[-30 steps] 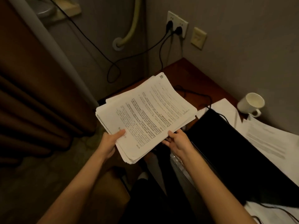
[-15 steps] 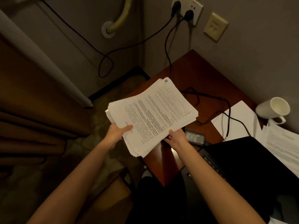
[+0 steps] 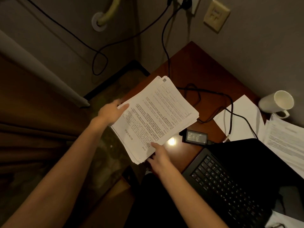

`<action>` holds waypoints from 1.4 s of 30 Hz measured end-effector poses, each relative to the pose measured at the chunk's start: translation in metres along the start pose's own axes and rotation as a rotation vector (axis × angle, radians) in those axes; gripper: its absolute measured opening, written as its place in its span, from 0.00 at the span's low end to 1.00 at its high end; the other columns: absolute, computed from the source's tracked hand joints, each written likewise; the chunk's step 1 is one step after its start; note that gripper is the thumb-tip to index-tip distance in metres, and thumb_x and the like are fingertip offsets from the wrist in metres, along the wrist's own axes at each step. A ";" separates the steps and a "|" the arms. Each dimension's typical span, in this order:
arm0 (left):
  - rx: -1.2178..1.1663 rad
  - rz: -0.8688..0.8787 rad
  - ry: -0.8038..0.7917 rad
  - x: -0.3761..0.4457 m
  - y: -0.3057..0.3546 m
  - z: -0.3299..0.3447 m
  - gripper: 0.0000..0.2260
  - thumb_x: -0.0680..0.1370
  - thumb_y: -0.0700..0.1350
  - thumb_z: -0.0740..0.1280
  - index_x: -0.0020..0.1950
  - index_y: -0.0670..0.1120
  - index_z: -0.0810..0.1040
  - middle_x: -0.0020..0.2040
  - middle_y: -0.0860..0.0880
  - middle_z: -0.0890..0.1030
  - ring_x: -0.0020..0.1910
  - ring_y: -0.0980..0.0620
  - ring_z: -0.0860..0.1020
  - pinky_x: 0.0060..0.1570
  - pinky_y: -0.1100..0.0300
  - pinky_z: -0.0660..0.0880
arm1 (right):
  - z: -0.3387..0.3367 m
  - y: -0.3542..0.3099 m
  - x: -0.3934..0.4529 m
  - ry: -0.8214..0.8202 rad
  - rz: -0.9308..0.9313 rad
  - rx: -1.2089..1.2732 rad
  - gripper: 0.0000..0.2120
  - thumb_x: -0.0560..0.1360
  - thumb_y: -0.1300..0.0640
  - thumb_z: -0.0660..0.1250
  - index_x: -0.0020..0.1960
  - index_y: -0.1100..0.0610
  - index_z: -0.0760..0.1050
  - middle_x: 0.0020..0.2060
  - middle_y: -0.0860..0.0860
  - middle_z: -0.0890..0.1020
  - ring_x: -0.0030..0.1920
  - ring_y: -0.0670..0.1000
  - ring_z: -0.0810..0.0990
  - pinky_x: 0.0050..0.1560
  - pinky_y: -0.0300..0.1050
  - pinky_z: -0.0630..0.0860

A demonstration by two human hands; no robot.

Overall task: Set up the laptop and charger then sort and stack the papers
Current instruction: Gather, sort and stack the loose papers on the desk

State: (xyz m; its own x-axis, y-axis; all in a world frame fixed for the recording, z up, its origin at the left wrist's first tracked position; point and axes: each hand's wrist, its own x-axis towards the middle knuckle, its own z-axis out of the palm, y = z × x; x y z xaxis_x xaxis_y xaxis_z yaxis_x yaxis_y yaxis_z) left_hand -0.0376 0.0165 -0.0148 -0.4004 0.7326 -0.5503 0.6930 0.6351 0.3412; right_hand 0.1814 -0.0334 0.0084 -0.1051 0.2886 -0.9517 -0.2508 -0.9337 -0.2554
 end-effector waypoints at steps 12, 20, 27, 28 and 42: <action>0.182 -0.026 -0.001 0.036 0.048 -0.004 0.30 0.80 0.62 0.53 0.74 0.44 0.62 0.72 0.41 0.67 0.67 0.40 0.69 0.62 0.46 0.69 | -0.008 -0.067 0.027 0.222 -0.249 -0.277 0.18 0.77 0.64 0.61 0.67 0.61 0.66 0.61 0.55 0.76 0.55 0.53 0.74 0.55 0.46 0.71; -0.209 0.009 -0.065 0.062 0.126 0.011 0.31 0.78 0.63 0.58 0.74 0.46 0.61 0.70 0.43 0.69 0.66 0.39 0.70 0.57 0.48 0.70 | -0.010 -0.125 0.025 0.084 -0.054 -0.403 0.09 0.80 0.64 0.54 0.59 0.61 0.68 0.57 0.59 0.75 0.64 0.58 0.72 0.61 0.50 0.71; -0.007 0.037 0.011 0.062 0.125 0.020 0.30 0.79 0.60 0.59 0.75 0.45 0.59 0.71 0.41 0.67 0.69 0.38 0.66 0.69 0.42 0.61 | -0.013 -0.132 0.006 0.020 -0.065 -0.767 0.22 0.81 0.58 0.57 0.73 0.62 0.59 0.71 0.59 0.65 0.68 0.59 0.68 0.65 0.53 0.69; 0.072 0.071 0.062 0.056 0.131 0.022 0.32 0.79 0.58 0.60 0.77 0.43 0.55 0.74 0.40 0.62 0.73 0.39 0.60 0.73 0.43 0.53 | -0.020 -0.133 0.002 0.025 -0.087 -0.766 0.22 0.80 0.58 0.58 0.73 0.61 0.60 0.70 0.58 0.66 0.68 0.58 0.68 0.64 0.52 0.69; 0.139 0.898 -0.325 -0.068 0.333 0.044 0.15 0.79 0.47 0.65 0.66 0.47 0.75 0.63 0.49 0.78 0.62 0.51 0.75 0.58 0.61 0.69 | -0.173 -0.215 -0.157 -0.122 -0.615 -0.644 0.12 0.81 0.65 0.53 0.56 0.61 0.74 0.41 0.57 0.82 0.42 0.53 0.82 0.51 0.46 0.78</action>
State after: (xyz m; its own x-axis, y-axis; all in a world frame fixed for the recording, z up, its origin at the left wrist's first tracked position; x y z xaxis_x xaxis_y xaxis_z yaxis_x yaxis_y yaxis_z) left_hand 0.2468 0.1676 0.1025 0.4843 0.8146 -0.3193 0.7334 -0.1790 0.6558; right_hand 0.4185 0.0856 0.1835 -0.2410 0.7631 -0.5996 0.2878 -0.5338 -0.7951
